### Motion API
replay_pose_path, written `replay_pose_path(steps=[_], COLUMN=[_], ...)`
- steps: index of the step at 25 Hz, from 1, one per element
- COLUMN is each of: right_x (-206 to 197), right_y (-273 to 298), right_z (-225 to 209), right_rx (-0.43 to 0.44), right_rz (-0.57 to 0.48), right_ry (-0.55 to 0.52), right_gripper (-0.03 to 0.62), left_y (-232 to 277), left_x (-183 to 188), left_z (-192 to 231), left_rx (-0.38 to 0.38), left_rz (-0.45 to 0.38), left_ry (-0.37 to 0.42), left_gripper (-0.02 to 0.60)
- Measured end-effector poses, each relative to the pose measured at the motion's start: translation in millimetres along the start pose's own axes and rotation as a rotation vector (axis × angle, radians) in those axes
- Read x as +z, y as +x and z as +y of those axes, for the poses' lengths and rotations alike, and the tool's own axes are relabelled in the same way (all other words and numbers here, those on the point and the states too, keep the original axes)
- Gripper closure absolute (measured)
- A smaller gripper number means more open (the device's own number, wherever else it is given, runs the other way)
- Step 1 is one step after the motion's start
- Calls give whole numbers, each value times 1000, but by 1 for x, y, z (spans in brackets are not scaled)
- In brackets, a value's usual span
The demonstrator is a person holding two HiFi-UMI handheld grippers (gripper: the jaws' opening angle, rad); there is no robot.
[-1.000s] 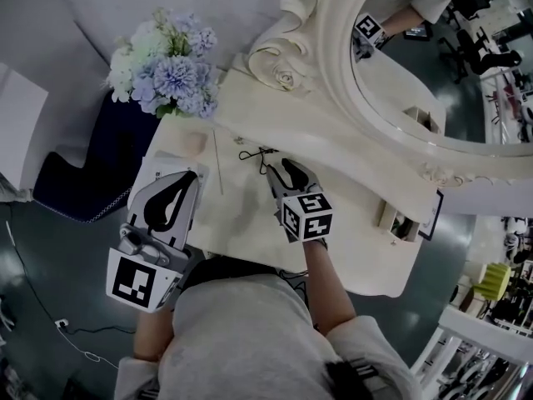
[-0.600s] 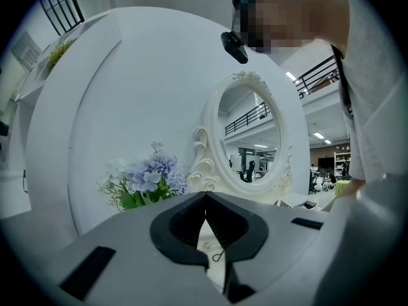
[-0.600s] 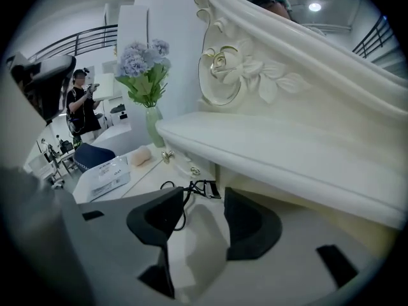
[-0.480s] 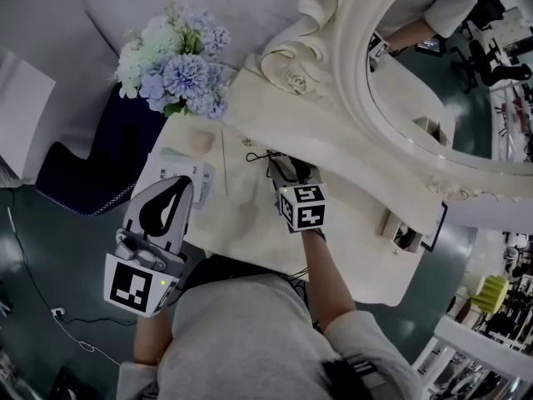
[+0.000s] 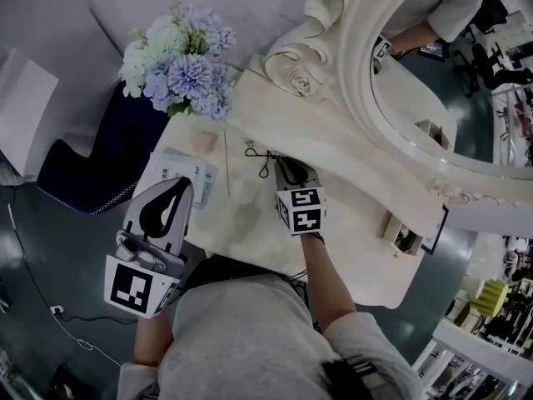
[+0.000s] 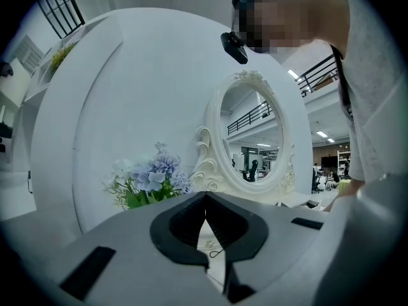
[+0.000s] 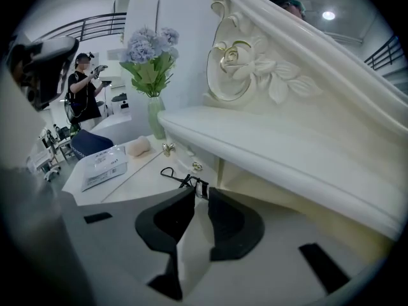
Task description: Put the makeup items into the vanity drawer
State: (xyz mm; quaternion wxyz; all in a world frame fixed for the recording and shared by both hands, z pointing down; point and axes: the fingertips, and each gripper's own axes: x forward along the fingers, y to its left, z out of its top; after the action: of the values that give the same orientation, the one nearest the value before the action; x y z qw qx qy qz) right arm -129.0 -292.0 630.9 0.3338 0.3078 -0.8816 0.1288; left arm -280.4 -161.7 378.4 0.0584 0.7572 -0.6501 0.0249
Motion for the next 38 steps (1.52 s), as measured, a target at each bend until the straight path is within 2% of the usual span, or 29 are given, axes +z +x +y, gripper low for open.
replay_pose_path(steps=[2, 3, 18, 26, 34, 38], right_x=[0, 1, 21, 8, 22, 35], right_y=[-3, -6, -45, -64, -95, -114], right_z=[2, 4, 42, 50, 51, 55], right_rx=[5, 9, 68, 47, 8, -5], right_rz=[-9, -16, -117, -115, -201, -263], right_ry=[7, 9, 20, 56, 112, 133], right_gripper=[532, 562, 569, 569, 569, 569], left_y=[0, 0, -9, -13, -21, -19], left_x=[1, 2, 7, 12, 3, 15], left_z=[-1, -2, -10, -18, -29, -34], left_rx=[-3, -5, -52, -106, -179, -193], left_rz=[-4, -6, -24, -47, -9, -68], left_ry=[1, 2, 7, 9, 29, 22], left_gripper=[566, 566, 566, 566, 566, 567])
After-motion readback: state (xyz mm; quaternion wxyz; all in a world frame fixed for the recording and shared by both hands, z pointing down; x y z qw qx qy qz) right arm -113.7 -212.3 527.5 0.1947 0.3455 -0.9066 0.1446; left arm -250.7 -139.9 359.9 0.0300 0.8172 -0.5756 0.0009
